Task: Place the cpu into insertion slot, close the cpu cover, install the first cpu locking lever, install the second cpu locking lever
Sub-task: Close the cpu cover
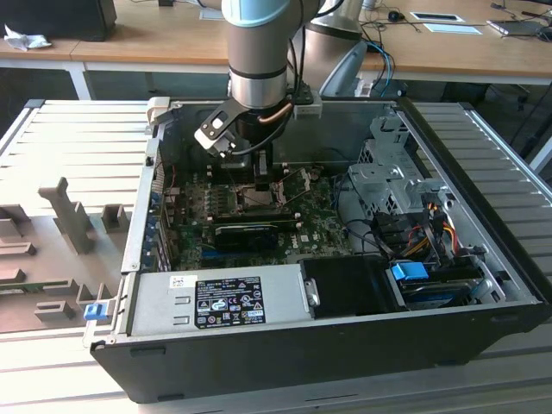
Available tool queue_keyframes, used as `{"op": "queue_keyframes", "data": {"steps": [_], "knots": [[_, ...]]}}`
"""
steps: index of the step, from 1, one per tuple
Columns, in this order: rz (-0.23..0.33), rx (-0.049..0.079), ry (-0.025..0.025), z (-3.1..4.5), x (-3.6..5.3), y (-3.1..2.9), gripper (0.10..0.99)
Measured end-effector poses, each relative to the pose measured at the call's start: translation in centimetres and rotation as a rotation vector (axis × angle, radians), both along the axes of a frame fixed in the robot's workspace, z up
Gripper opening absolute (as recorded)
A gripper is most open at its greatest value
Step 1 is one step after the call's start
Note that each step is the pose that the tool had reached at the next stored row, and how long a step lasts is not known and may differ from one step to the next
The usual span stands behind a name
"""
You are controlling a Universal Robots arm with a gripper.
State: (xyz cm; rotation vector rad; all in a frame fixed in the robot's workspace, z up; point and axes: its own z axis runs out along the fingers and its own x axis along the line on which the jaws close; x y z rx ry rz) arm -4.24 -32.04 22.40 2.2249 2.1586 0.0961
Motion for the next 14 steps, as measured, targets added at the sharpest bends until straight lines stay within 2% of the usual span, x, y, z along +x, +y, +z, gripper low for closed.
{"op": "queue_keyframes", "data": {"steps": [1, 2, 5, 7, 8, 10, 14], "knots": [[0.0, 0.0, 0.0012, 0.01, 0.06, 0.0, 0.106], [0.0, -0.001, 0.0063, 0.07, 0.5, -0.01, 0.106], [0.0, -0.002, 0.0089, 1.31, 0.51, -0.01, 0.106], [0.0, -0.002, 0.012, 1.32, 0.55, 0.0, 0.106], [0.0, -0.002, 0.0163, 1.34, 0.85, 0.0, 0.106], [0.0, -0.002, 0.0216, 1.6, 1.37, -0.01, 0.106], [0.0, -0.002, 0.0222, 2.84, 1.38, 0.0, 0.106]]}}
